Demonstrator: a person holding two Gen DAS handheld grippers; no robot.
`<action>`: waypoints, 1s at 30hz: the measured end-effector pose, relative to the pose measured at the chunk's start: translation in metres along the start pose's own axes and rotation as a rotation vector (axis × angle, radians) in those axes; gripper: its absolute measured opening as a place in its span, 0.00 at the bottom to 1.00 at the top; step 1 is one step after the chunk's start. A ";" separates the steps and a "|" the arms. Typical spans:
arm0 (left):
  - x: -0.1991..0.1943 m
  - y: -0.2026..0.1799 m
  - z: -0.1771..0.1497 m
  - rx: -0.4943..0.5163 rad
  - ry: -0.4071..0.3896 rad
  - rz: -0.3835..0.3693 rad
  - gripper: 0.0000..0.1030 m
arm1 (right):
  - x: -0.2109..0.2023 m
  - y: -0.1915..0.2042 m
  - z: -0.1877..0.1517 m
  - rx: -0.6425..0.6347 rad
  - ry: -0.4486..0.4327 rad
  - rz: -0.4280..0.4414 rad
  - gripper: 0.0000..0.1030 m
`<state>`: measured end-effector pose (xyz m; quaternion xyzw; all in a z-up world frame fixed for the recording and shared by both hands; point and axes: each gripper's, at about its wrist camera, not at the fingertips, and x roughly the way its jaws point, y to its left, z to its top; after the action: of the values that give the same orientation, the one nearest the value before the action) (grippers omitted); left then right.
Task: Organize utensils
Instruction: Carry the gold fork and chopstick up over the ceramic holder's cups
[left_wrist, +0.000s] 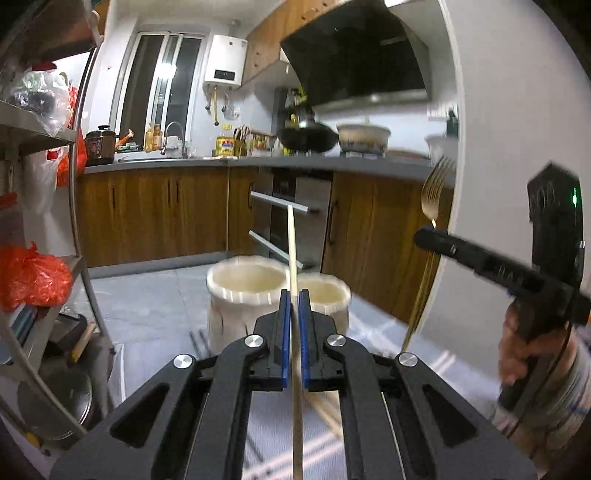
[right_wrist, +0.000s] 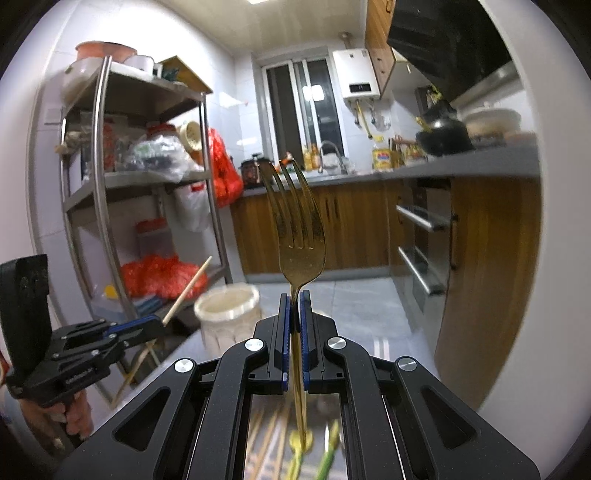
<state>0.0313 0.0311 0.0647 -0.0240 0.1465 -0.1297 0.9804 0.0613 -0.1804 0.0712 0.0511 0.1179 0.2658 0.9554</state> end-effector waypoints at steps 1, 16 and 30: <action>0.003 0.003 0.007 -0.002 -0.012 -0.003 0.04 | 0.004 0.000 0.005 0.007 -0.011 0.003 0.06; 0.098 0.045 0.071 -0.094 -0.100 0.026 0.04 | 0.072 -0.017 0.034 0.077 -0.109 -0.017 0.06; 0.123 0.041 0.035 -0.022 -0.096 0.089 0.04 | 0.089 -0.020 0.030 0.088 -0.114 -0.009 0.06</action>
<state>0.1655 0.0388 0.0606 -0.0343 0.1014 -0.0830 0.9908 0.1524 -0.1523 0.0796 0.1075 0.0748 0.2525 0.9587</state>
